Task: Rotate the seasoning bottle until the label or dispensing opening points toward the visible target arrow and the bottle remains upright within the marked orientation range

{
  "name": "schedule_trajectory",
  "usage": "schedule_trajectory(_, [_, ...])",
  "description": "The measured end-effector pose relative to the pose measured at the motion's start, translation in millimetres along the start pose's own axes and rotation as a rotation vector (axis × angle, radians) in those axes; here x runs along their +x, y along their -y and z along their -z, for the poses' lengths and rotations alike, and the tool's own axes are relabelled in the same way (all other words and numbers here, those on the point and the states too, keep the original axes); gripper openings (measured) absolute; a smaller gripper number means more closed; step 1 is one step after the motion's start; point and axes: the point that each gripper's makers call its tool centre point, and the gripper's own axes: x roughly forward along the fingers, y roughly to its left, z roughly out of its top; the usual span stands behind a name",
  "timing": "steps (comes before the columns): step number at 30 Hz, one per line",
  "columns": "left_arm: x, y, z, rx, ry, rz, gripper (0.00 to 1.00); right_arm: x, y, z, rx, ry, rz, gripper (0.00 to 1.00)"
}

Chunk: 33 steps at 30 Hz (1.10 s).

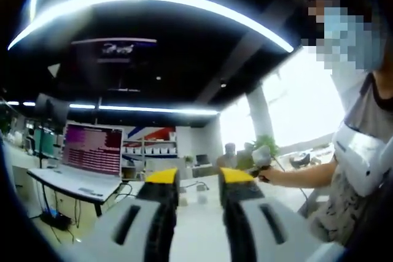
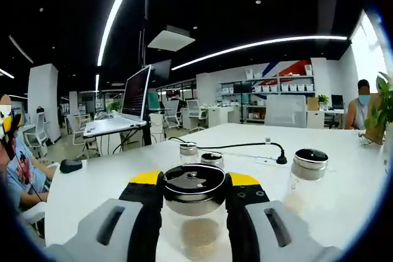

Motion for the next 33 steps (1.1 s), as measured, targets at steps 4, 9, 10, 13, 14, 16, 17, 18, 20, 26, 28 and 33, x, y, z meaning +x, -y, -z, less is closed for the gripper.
schedule_trajectory(4, [4,4.2,3.9,-0.002,-0.01,0.013,0.27,-16,-11,3.3,0.007,0.003,-0.034,0.39])
schedule_trajectory(9, [9,9.4,8.4,-0.003,-0.023,0.026,0.27,-30,-13,4.5,0.018,0.03,-0.056,0.39])
schedule_trajectory(10, [10,10.6,9.3,-0.003,-0.026,0.029,0.27,-33,-15,5.7,0.035,0.033,-0.065,0.39])
schedule_trajectory(13, [14,14.7,12.2,0.0,-0.039,0.038,0.27,-37,-25,11.0,0.051,0.038,-0.082,0.39])
schedule_trajectory(14, [14,15.8,12.6,0.001,-0.042,0.041,0.27,-37,-27,13.3,0.042,0.034,-0.084,0.39])
schedule_trajectory(16, [15,17.8,12.9,0.003,-0.045,0.047,0.27,-39,-30,14.6,0.034,0.043,-0.086,0.39])
schedule_trajectory(17, [15,18.7,12.9,0.004,-0.046,0.049,0.27,-40,-31,14.8,0.031,0.045,-0.088,0.39])
schedule_trajectory(18, [15,19.2,12.7,0.005,-0.047,0.05,0.27,-40,-31,15.1,0.033,0.048,-0.092,0.39])
schedule_trajectory(20, [16,20.3,12.6,0.007,-0.047,0.053,0.27,-41,-30,15.4,0.045,0.053,-0.096,0.39])
schedule_trajectory(26, [16,18.5,14.2,0.003,-0.053,0.052,0.27,-44,-31,15.9,0.04,0.069,-0.122,0.4])
schedule_trajectory(28, [17,19.4,15.0,0.003,-0.056,0.055,0.27,-45,-33,15.3,0.023,0.074,-0.132,0.41])
schedule_trajectory(33, [18,22.6,15.0,0.008,-0.056,0.066,0.27,-47,-41,4.0,-0.011,0.107,-0.132,0.5])
